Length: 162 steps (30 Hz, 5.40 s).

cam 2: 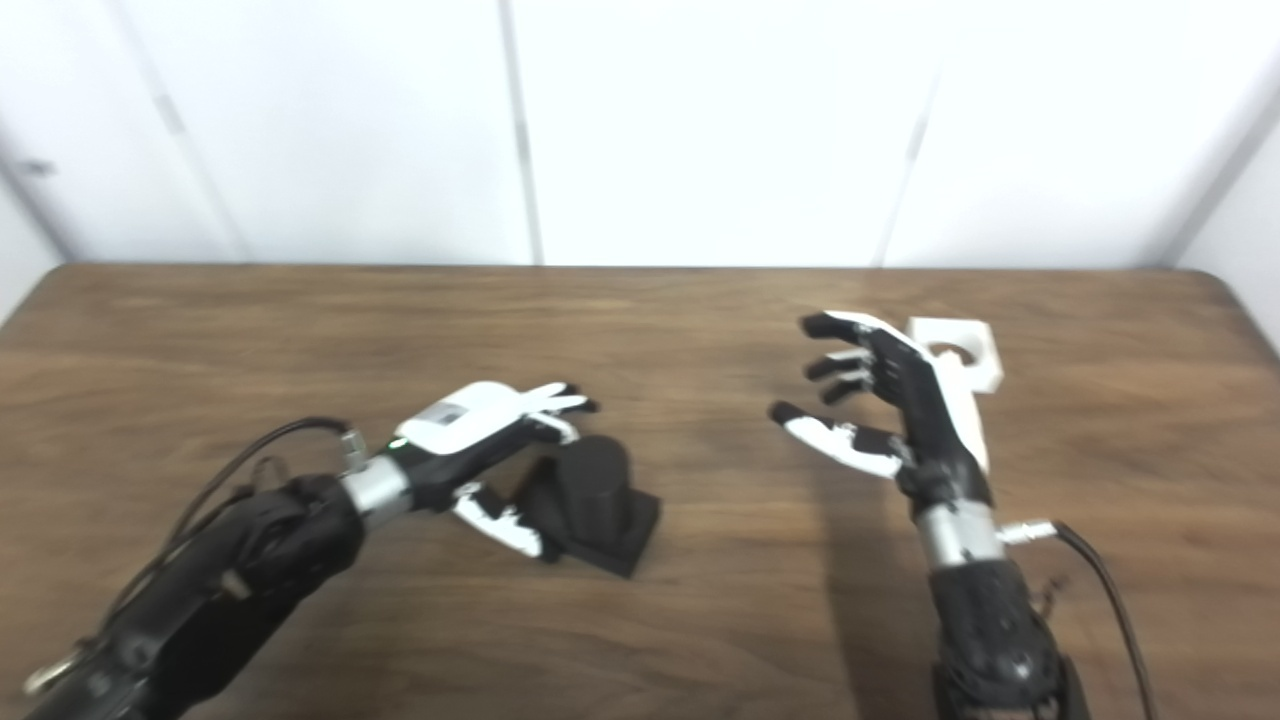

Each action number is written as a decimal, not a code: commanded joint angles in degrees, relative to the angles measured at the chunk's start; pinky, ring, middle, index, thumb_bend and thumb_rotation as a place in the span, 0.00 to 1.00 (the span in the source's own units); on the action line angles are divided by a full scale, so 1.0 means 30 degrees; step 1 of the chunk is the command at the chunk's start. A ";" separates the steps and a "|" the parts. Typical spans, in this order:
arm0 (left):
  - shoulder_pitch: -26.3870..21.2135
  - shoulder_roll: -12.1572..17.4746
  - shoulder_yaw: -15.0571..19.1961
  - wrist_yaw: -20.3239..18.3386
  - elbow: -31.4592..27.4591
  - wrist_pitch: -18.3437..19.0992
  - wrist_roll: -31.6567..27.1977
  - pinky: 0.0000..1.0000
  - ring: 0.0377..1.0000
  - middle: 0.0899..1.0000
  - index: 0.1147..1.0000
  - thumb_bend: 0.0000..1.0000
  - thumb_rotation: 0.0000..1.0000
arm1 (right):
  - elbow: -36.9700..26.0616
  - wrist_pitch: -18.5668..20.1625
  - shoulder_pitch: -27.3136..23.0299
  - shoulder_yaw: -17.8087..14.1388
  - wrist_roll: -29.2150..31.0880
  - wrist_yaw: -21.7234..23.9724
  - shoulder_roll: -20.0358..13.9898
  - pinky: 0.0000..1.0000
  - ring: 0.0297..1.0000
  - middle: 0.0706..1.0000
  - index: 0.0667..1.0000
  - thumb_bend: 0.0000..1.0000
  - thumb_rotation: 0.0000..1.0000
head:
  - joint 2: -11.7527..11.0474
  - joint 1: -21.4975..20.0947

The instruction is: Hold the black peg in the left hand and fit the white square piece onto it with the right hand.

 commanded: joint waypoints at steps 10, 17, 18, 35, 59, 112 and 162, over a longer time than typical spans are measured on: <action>0.0980 0.1029 -0.0821 -0.1144 0.0577 -0.1292 0.1049 0.90 0.97 0.92 0.42 0.52 0.06 | -0.1170 0.1108 -0.2446 -0.0907 -0.3082 0.1691 -0.5520 0.50 0.61 0.68 0.68 0.58 0.10 | -0.0825 -0.2080; 0.1197 0.1151 -0.0595 -0.0908 0.0887 -0.2006 0.0930 0.89 0.96 0.91 0.42 0.52 0.06 | -0.0583 0.2688 -0.3898 -0.0478 -0.5543 0.3995 -0.8823 0.55 0.71 0.77 0.71 0.64 0.10 | -0.1663 -0.3228; 0.1239 0.1186 -0.0556 -0.0924 0.0870 -0.2038 0.0947 0.89 0.96 0.91 0.42 0.52 0.06 | -0.0329 0.2867 -0.4191 -0.0341 -0.5756 0.4302 -0.9148 0.56 0.71 0.78 0.72 0.64 0.10 | -0.1813 -0.3320; 0.1838 0.1337 0.0274 -0.0914 0.1022 -0.3022 0.0327 0.87 0.94 0.90 0.42 0.52 0.06 | 0.3501 0.4181 -0.8525 0.2914 -0.6886 1.0211 -1.1687 0.83 0.97 0.99 0.93 0.87 0.24 | -0.2617 -0.4301; 0.2017 0.1059 0.0254 -0.0963 0.0949 -0.2821 0.0610 0.87 0.94 0.90 0.42 0.52 0.06 | 0.8935 0.4792 -1.2811 0.6508 -0.8904 1.2107 -1.0943 0.89 0.97 0.99 0.94 0.90 0.19 | -0.2653 -0.3927; 0.2434 0.1086 0.0458 -0.1426 -0.0176 -0.2034 0.0179 0.86 0.95 0.91 0.42 0.52 0.06 | 1.4400 0.3668 -1.2823 0.8339 -0.9113 0.9963 -0.9746 0.83 0.92 0.92 0.76 0.78 0.13 | -0.2045 -0.3116; 0.1986 0.1003 0.0521 -0.1790 -0.0019 -0.1824 -0.0015 0.85 0.96 0.92 0.42 0.52 0.06 | 0.9599 0.0054 -1.0418 0.6451 -0.8095 0.6150 -1.0173 0.84 0.86 0.77 0.44 0.52 0.12 | -0.1182 -0.1932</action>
